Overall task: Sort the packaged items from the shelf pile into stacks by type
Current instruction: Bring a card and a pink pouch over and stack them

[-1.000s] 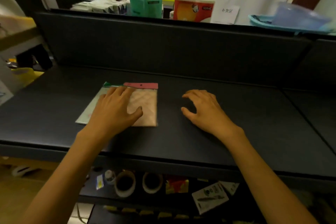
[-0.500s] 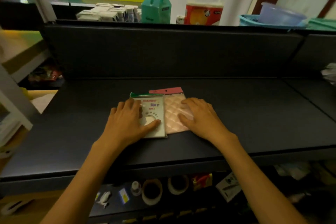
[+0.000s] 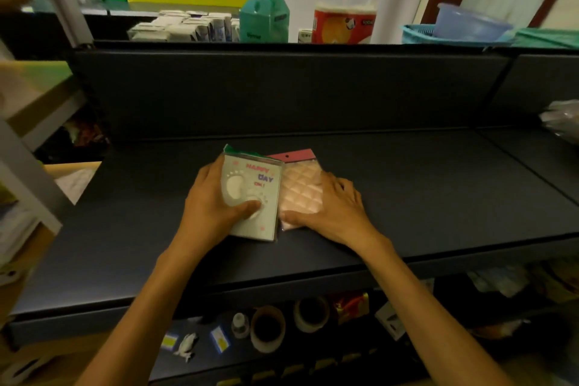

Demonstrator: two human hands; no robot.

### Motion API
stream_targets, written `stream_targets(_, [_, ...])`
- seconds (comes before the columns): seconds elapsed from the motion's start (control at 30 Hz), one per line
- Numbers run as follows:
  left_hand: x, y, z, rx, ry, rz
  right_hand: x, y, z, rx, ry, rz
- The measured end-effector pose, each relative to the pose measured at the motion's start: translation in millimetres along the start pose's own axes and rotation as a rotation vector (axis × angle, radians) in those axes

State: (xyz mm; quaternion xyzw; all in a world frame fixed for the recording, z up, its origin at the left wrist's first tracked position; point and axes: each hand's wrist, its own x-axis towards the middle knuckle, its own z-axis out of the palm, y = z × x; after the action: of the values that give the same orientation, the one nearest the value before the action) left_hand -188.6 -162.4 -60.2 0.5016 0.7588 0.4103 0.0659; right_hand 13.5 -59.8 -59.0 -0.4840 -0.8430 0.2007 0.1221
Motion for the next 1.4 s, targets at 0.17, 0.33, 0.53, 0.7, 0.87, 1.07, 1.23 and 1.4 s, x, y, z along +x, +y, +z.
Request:
stream_targets(0.17, [6, -8, -9, -0.169, 0.013, -0.228, 2, -7, 2, -0.036, 0.037, 0.024])
stream_targets(0.33, [4, -9, -12, -0.436, -0.024, -0.223, 6, -1, -14, 0.015, 0.004, -0.011])
stream_targets(0.53, [3, -7, -10, -0.532, -0.091, -0.208, 4, 8, -23, 0.075, -0.056, 0.089])
stream_targets(0.7, [-1, -2, -13, -0.560, -0.118, -0.162, 1, 16, -29, 0.272, -0.037, 0.217])
stream_targets(0.87, [0, 3, -7, -0.580, -0.112, -0.158, -8, 27, -34, 0.641, 0.074, 0.090])
stream_targets(1.07, [-3, 30, 18, -0.624, -0.150, -0.133, -31, 59, -51, 0.875, 0.186, -0.017])
stream_targets(1.23, [-13, 84, 62, -0.660, -0.247, -0.079, -70, 118, -84, 0.931, 0.384, 0.009])
stream_targets(1.4, [-32, 162, 129, -0.691, -0.358, -0.026, -123, 201, -128, 0.934, 0.520, 0.060])
